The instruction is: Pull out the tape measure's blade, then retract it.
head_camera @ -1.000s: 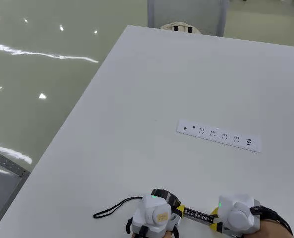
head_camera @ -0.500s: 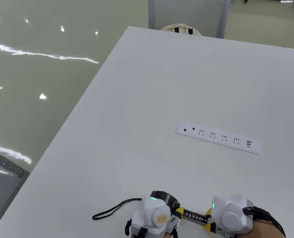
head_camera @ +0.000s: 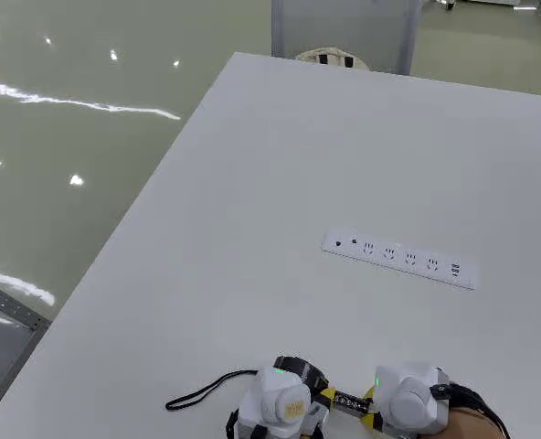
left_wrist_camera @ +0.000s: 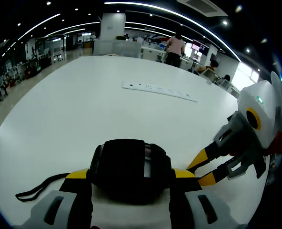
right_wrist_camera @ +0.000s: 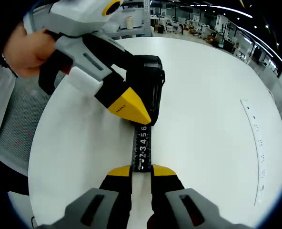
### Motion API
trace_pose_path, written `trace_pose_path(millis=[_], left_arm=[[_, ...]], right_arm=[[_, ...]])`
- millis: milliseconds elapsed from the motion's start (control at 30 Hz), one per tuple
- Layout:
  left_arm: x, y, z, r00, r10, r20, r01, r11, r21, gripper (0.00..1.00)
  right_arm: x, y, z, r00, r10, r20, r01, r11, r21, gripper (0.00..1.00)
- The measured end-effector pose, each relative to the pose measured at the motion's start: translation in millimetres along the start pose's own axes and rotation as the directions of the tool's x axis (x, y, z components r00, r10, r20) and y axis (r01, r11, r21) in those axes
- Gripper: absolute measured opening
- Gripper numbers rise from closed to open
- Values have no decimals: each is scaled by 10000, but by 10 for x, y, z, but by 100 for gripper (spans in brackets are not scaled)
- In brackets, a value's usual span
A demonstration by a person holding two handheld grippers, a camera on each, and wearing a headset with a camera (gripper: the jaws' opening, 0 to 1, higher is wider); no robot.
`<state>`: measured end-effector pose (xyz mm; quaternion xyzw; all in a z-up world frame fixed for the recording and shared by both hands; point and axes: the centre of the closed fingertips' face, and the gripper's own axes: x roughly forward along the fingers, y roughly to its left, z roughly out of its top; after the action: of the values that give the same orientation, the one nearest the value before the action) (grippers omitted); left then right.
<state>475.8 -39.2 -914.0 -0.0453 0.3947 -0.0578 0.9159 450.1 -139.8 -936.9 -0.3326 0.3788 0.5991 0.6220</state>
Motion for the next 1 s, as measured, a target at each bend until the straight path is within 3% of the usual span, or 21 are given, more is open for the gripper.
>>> trace_pose_path(millis=[1000], left_arm=[[3,4,-1,10000,6,58,-6,10000,1,62]], right_arm=[[117,-15,185,9996,-45,270,50,9998,-181,14]])
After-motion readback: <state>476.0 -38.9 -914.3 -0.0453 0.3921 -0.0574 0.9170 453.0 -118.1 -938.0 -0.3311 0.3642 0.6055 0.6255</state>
